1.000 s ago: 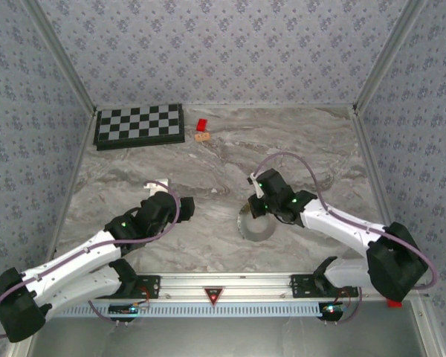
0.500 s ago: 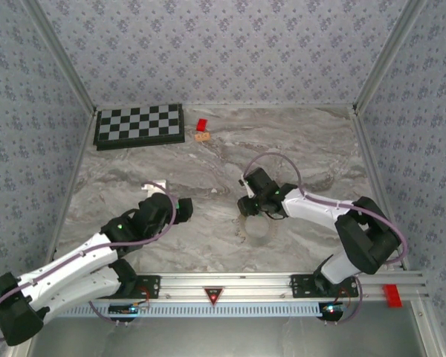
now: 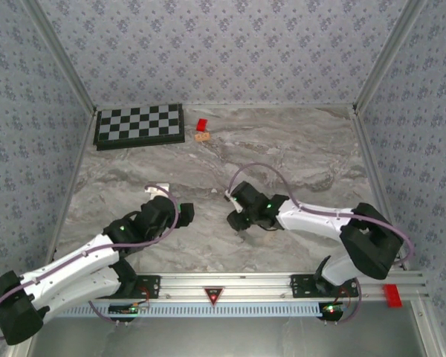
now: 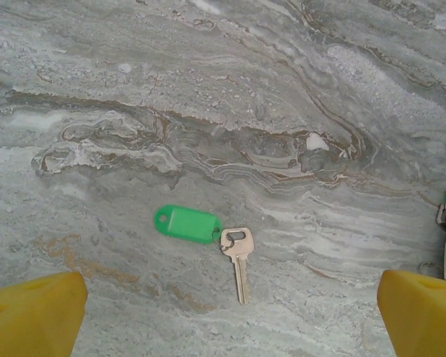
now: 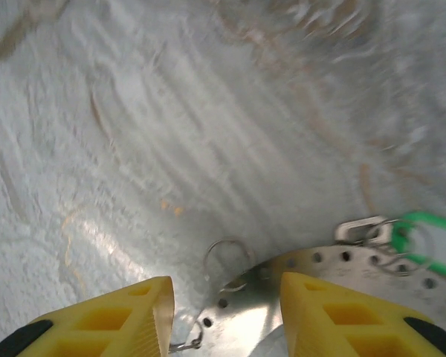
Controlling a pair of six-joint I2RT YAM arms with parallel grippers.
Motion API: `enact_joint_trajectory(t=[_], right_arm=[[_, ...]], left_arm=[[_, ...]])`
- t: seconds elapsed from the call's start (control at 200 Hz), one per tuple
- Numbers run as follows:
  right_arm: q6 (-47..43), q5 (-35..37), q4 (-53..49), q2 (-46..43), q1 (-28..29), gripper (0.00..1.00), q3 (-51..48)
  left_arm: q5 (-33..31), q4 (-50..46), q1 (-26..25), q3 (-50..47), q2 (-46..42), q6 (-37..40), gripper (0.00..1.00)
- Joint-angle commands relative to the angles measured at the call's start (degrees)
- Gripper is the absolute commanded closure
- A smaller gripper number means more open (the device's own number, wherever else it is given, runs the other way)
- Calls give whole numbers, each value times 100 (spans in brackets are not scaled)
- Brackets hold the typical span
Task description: Put the keys on the keyring
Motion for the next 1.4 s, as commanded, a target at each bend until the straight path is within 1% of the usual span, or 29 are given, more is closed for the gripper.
enact_joint_trajectory(t=[0.0,0.265,0.33,0.435,0.62,0.94,1.094,1.124,1.139,1.184,1.299,1.339,1.399], right_arm=[[-172,517,-403,384,161,57,252],[-214,1094,-605,972,422,57,626],[-202,1219,-642,1034,433,59,675],[-215,1260,-661,1077,441,67,734],[-269,1351,-682,1116,451,72,862],[-340,1367,-839,1419,443,70,1125],[-316,1397,-870,1453,431,72,1122],[-320,1395,-878,1433,433,75,1114],[-320,1398,-881,1417,433,79,1113],[-307,1421,-865,1380,433,86,1106],[-272,1439,-870,1213,433,94,1079],[-259,1437,-850,1141,433,100,1056],[-239,1420,-848,1019,425,100,1043]], left_arm=[[-87,-43,-31,28,-204,87,0],[-176,-263,-35,-51,-581,41,0],[-188,-283,-30,-78,-657,30,0],[-198,-291,-35,-121,-715,15,0],[-197,-285,-35,-142,-716,12,0],[-216,-335,-38,-148,-759,10,0],[-252,-407,-30,-157,-850,2,0],[-253,-405,-33,-166,-864,1,0],[-270,-410,-34,-166,-872,1,0],[-277,-409,-36,-171,-895,1,0],[-287,-410,-34,-168,-909,0,0],[-295,-405,-32,-157,-909,-5,0],[-308,-408,-37,-149,-909,-7,0]])
